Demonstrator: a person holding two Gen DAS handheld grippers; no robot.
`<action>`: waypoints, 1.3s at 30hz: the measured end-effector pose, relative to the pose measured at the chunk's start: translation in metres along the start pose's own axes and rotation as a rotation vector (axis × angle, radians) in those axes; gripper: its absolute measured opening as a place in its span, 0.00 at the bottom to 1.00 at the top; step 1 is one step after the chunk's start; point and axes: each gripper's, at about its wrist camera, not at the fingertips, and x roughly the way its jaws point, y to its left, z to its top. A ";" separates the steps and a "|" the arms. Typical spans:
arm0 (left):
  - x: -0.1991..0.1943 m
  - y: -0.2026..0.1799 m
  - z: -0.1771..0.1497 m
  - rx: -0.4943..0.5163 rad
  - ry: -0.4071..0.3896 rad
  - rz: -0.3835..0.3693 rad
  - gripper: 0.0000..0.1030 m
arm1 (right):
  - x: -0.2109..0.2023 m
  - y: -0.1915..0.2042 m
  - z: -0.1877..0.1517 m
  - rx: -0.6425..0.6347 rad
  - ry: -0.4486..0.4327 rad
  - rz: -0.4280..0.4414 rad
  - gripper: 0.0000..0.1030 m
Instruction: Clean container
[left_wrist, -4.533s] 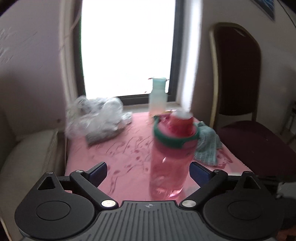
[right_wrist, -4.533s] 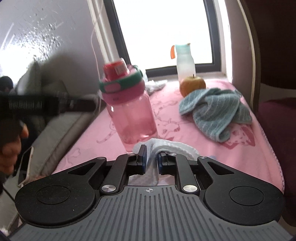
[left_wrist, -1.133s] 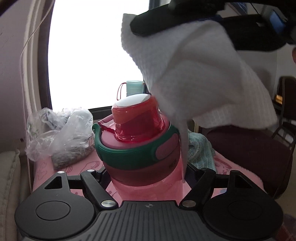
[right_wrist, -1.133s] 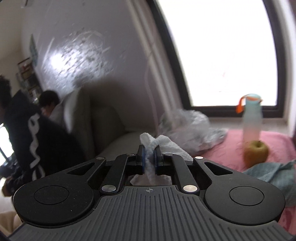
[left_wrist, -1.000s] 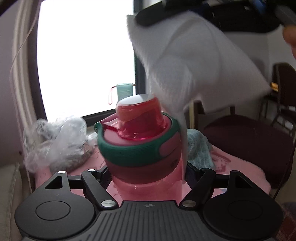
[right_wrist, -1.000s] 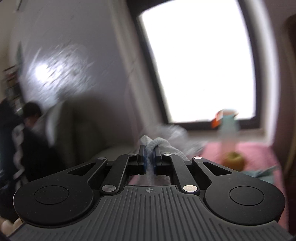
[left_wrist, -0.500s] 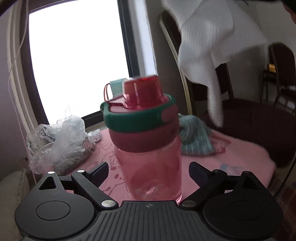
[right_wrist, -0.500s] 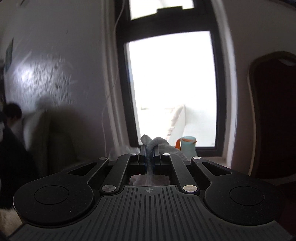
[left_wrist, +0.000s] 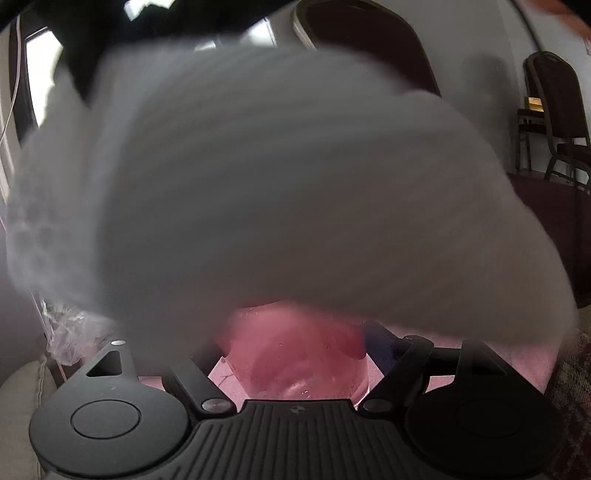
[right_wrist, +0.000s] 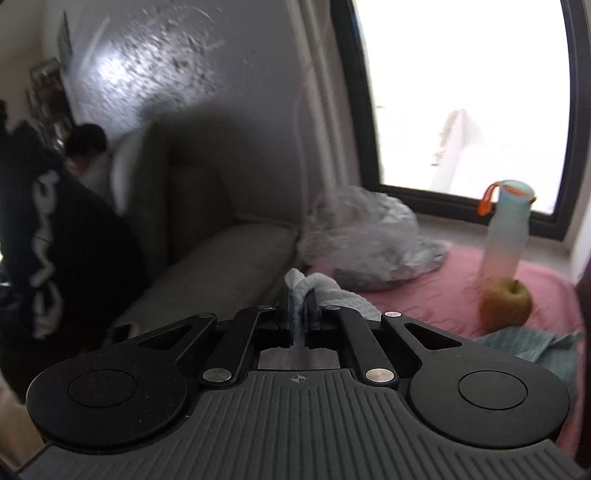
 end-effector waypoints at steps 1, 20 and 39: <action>0.001 0.001 0.000 -0.007 0.003 0.000 0.75 | 0.003 -0.002 0.001 -0.031 -0.003 -0.058 0.04; -0.014 -0.004 0.004 -0.063 0.026 -0.026 0.73 | -0.063 0.017 -0.058 0.006 0.031 -0.064 0.05; -0.023 -0.003 0.005 -0.058 0.019 -0.026 0.73 | -0.060 -0.018 -0.041 -0.011 -0.027 -0.352 0.05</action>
